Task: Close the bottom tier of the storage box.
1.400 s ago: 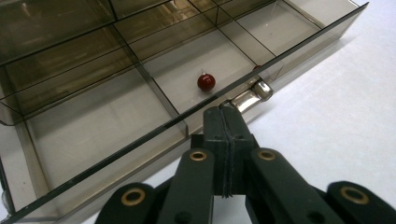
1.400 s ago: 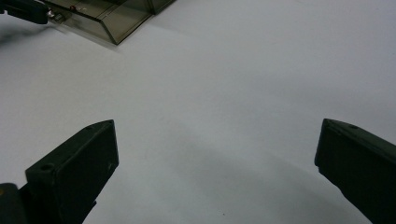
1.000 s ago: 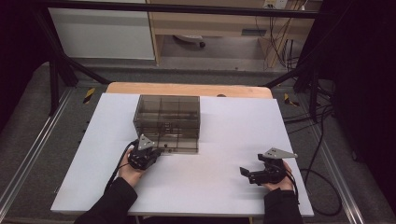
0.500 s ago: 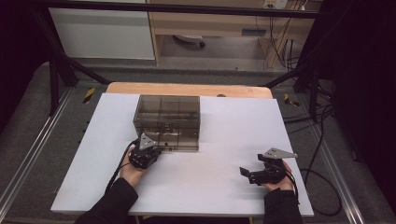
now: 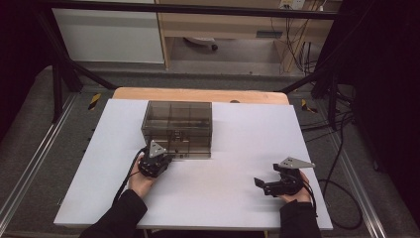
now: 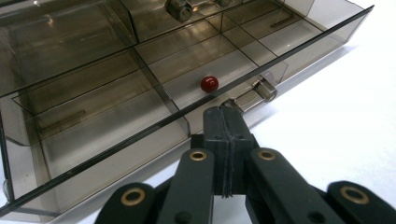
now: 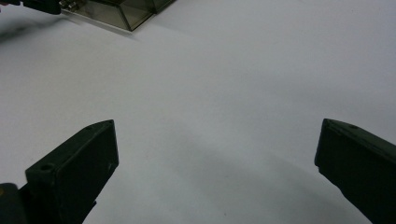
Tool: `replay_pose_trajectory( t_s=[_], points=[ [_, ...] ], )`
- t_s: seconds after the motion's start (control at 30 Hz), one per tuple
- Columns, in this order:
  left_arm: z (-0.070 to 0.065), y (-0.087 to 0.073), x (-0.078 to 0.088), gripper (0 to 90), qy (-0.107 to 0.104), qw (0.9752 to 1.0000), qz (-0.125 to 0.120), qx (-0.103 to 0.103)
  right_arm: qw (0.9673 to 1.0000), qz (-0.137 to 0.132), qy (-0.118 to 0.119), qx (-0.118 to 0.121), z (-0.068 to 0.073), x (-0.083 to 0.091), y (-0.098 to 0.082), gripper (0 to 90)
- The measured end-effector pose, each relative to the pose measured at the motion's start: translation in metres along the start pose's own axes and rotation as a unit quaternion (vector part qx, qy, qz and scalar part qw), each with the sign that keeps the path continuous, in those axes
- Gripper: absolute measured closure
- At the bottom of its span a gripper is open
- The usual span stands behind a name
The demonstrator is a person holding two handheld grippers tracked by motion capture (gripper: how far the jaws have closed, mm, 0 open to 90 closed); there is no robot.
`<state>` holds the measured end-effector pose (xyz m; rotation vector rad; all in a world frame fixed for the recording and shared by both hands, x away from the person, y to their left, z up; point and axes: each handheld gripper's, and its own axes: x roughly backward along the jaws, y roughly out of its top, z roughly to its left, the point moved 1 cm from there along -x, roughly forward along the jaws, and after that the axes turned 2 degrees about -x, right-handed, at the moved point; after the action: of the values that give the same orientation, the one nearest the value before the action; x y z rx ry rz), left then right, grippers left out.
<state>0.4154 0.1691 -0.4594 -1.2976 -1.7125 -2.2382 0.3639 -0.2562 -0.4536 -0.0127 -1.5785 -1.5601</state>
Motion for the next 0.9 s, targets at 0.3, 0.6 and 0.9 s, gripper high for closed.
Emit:
replay_pose_trajectory(
  t_s=[0.3, 0.6, 0.9],
  points=[
    [0.0028, 0.0023, -0.0036, 89.7, 0.006, 1.0, -0.002, 0.004, 1.0, 0.0, 0.0, -0.001, 0.0002, -0.0001, 0.0, 0.1],
    [0.0048, 0.0031, -0.0057, 89.7, 0.008, 0.9999, -0.005, 0.005, 1.0, 0.001, 0.0, 0.001, 0.0002, -0.0003, -0.0001, 0.1],
    [0.0066, 0.0041, -0.0087, 89.7, 0.013, 0.9999, -0.01, 0.006, 1.0, 0.002, 0.0, 0.001, 0.0, -0.0004, -0.0002, 0.1]
  ],
)
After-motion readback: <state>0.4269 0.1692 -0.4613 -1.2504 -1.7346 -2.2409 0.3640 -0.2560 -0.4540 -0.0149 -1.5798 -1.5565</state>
